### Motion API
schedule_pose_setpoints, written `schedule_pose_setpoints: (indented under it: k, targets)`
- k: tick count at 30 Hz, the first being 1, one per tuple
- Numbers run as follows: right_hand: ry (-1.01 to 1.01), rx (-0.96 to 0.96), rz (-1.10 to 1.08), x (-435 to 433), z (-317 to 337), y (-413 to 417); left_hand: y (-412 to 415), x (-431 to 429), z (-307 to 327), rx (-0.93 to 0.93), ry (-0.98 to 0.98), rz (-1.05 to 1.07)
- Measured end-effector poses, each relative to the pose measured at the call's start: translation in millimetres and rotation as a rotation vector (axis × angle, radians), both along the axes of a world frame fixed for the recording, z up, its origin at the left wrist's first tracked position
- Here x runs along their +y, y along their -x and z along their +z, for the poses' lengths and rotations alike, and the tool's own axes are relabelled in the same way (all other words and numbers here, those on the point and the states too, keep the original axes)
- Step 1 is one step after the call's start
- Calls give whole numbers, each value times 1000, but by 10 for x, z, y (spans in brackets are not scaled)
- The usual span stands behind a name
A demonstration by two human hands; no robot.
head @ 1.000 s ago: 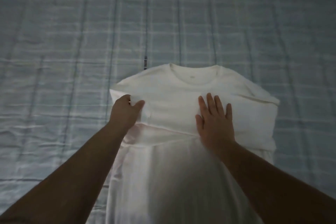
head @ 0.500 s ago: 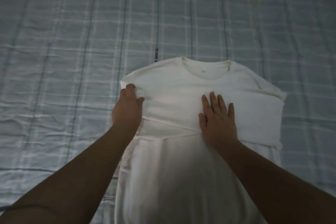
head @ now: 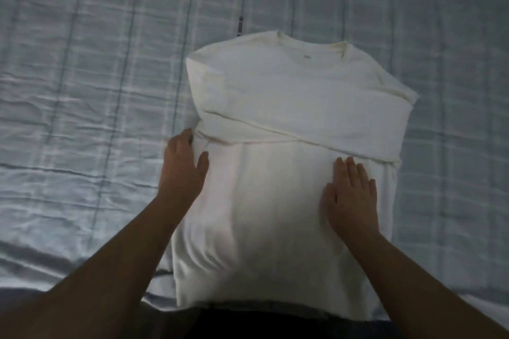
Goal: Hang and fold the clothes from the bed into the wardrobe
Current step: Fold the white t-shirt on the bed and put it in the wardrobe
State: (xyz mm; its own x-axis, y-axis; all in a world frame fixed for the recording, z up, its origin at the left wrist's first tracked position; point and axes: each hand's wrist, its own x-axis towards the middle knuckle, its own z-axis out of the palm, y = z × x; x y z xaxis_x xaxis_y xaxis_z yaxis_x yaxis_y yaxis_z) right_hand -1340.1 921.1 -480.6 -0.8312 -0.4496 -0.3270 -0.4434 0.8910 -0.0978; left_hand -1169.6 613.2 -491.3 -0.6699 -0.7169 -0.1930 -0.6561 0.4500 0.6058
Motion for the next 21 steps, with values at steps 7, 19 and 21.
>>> schedule_pose_setpoints:
  k: [7,19,21]
  targets:
    - [19,-73,-53,858,20,-748,-1019,813,142,-140,-117,21]
    - [347,-391,-913,1559,504,-1333,-1681,1413,550,-405,-396,195]
    - [278,-468,-923,1573,529,-1274,-1696,1358,548,-401,-473,240]
